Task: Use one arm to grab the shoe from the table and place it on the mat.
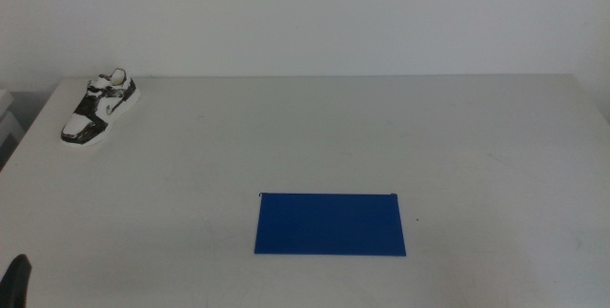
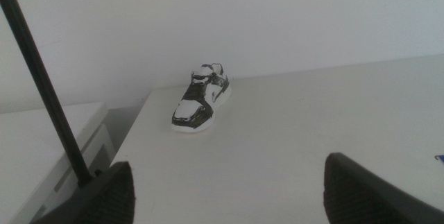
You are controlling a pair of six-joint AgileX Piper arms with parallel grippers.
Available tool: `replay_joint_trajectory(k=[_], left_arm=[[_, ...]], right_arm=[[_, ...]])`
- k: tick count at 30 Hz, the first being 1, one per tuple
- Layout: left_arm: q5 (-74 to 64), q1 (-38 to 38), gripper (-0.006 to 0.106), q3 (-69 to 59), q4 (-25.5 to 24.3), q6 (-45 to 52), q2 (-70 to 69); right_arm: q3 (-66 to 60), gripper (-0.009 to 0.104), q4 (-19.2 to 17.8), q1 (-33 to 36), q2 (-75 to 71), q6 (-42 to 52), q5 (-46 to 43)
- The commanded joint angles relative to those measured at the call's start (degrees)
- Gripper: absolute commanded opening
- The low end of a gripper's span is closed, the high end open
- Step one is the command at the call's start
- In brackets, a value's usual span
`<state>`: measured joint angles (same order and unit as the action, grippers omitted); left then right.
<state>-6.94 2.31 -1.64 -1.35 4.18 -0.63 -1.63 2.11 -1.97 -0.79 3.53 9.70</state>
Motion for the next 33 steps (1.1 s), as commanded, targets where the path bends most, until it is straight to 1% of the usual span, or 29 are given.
replay_joint_trajectory(k=[1,5,11,20,28,29,33], left_arm=[[4.47,0.10,0.093,2.75,0.86,-0.55,1.79],[4.05,0.10,0.093,9.33,0.86,-0.50,9.20],[2.78,0.10,0.093,22.59,0.86,-0.50,22.90],[-12.17,0.10,0.093,43.67,0.97,-0.38,38.38],[-16.73,0.10,0.093,54.41,0.97,0.19,49.07],[-17.92,0.10,0.093,56.11,1.35,0.10,50.65],[-25.86,0.10,0.093,65.08,0.26,0.45,57.67]], right_arm=[[0.54,0.066,-0.49,-0.27,-1.16,0.72,-4.55],[0.54,0.066,-0.49,-0.27,-1.16,0.72,-4.55],[0.54,0.066,-0.49,-0.27,-1.16,0.72,-4.55],[0.54,0.066,-0.49,-0.27,-1.16,0.72,-4.55],[0.54,0.066,-0.49,-0.27,-1.16,0.72,-4.55],[0.54,0.066,-0.49,-0.27,-1.16,0.72,-4.55],[0.54,0.066,-0.49,-0.27,-1.16,0.72,-4.55]])
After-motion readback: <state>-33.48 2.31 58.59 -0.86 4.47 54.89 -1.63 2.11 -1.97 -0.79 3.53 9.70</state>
